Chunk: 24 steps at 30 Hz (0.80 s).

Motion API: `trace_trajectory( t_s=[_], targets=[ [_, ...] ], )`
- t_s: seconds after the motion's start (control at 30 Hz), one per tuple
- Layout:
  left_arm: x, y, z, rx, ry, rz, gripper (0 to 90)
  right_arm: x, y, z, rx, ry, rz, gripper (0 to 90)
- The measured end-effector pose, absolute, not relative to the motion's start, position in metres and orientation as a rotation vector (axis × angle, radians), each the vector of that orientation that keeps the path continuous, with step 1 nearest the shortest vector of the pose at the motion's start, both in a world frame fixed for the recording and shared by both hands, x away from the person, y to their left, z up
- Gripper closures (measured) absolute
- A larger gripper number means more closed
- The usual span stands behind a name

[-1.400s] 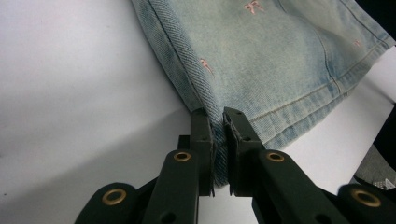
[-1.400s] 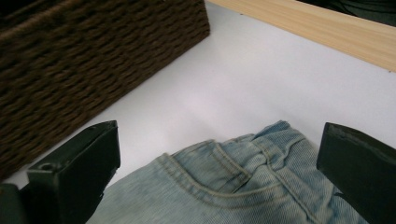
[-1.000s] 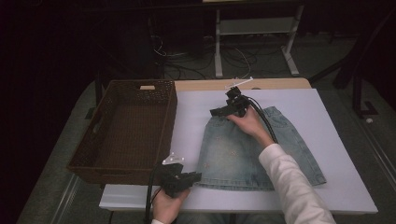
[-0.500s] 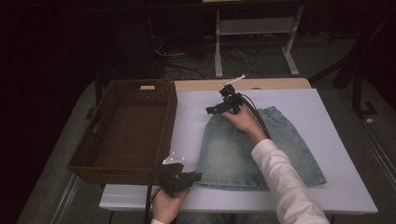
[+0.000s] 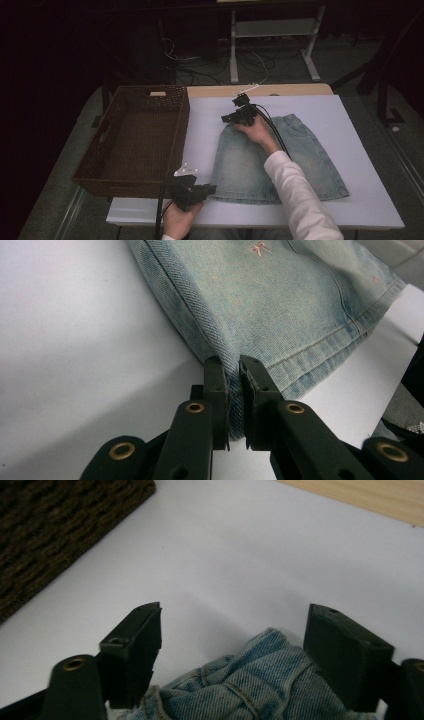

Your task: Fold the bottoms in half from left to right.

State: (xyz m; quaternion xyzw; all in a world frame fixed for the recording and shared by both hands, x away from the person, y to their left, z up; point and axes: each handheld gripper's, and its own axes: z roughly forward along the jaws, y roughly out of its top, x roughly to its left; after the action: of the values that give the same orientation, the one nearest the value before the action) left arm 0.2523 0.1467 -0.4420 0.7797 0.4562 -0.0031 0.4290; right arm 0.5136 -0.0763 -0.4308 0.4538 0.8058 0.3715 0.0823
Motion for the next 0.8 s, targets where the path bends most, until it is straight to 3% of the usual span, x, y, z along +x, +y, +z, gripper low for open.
trace_trajectory(
  t_s=[0.6,0.8],
  targets=[
    [0.251,0.146,-0.443,1.922,1.130,-0.019,82.0,0.509,-0.075,-0.449,1.397,2.273,1.021,60.8],
    [0.249,0.142,-0.438,1.923,1.094,-0.008,82.5,0.509,-0.081,-0.448,1.428,2.255,1.056,81.4]
  ],
)
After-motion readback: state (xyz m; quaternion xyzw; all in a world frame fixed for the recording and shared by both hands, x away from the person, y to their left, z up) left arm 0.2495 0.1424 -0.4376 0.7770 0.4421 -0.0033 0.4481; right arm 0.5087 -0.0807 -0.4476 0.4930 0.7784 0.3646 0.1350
